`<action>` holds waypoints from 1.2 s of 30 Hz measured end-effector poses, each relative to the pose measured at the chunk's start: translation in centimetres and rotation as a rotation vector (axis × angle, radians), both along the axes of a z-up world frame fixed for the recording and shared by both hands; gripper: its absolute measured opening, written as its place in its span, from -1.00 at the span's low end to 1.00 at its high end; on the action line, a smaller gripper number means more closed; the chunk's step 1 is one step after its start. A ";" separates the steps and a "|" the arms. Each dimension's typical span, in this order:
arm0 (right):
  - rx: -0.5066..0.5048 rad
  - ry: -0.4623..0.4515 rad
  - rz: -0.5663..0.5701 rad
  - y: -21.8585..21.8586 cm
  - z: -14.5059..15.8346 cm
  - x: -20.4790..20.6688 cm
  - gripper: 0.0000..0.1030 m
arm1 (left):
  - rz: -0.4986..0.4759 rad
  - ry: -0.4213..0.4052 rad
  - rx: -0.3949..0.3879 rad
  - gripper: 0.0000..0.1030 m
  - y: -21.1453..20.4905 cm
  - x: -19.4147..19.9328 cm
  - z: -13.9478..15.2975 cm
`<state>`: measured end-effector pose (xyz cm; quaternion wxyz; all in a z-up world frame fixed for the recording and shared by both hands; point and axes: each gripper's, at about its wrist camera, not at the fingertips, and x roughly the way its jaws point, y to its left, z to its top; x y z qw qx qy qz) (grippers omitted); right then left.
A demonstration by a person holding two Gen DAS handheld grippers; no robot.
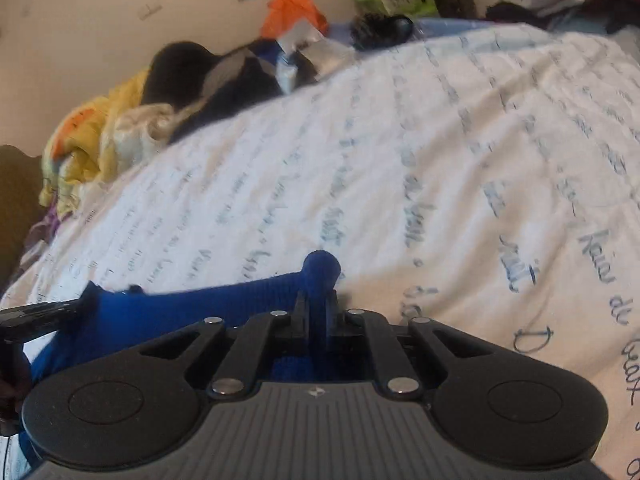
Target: Fold small clothes
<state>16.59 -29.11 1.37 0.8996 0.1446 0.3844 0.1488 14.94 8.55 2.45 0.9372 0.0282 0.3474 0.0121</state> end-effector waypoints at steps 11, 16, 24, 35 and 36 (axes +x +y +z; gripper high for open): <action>-0.101 -0.127 0.030 6.5 4.1 -4.1 -0.23 | -0.155 -0.078 0.015 0.56 -6.2 -3.2 2.9; -0.285 -0.186 0.047 6.9 -0.3 -3.9 0.02 | -0.074 0.010 -0.085 1.00 -2.0 -0.9 -1.1; -0.300 -0.124 0.006 6.8 1.3 -3.7 0.08 | 0.007 0.013 0.033 0.86 -2.6 -2.1 0.2; -0.270 -0.189 0.135 7.0 -0.8 -12.4 0.70 | -0.158 -0.006 -0.016 1.00 -3.8 -8.1 -1.0; -0.277 -0.189 0.140 6.7 -0.6 -12.7 0.70 | -0.151 -0.001 0.005 1.00 -3.8 -8.5 -0.7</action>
